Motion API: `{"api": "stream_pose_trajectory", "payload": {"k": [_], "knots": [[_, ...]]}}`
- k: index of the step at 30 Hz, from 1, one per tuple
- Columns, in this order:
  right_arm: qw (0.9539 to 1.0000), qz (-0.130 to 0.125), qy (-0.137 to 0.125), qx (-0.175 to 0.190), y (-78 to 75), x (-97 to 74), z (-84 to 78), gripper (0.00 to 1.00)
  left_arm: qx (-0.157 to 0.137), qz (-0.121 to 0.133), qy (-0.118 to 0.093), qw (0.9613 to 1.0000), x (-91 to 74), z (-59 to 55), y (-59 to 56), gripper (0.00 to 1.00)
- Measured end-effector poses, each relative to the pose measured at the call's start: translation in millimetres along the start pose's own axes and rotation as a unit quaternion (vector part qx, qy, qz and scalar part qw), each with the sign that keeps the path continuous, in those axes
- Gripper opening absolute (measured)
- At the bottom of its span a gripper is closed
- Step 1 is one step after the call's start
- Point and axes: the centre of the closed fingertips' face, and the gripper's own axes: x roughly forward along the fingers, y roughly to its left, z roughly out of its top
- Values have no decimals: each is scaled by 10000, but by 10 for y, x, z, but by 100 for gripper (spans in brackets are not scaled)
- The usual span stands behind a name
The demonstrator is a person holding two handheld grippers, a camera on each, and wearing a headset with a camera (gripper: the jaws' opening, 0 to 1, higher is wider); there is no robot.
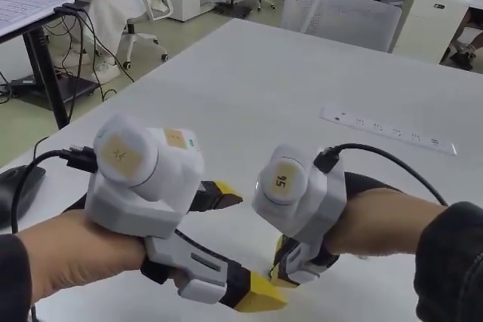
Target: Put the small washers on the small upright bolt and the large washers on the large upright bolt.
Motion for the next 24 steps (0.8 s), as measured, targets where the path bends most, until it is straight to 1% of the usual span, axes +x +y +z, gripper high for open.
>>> {"api": "stream_pose_trajectory", "payload": {"k": [12,24], "knots": [[9998,-6,113,184,17,-60,-213,14,2,-27,10,10000,8,2,-11,82],[9985,-72,200,499,22,-159,-537,14,10,-58,29,10000,20,1,-28,82]]}}
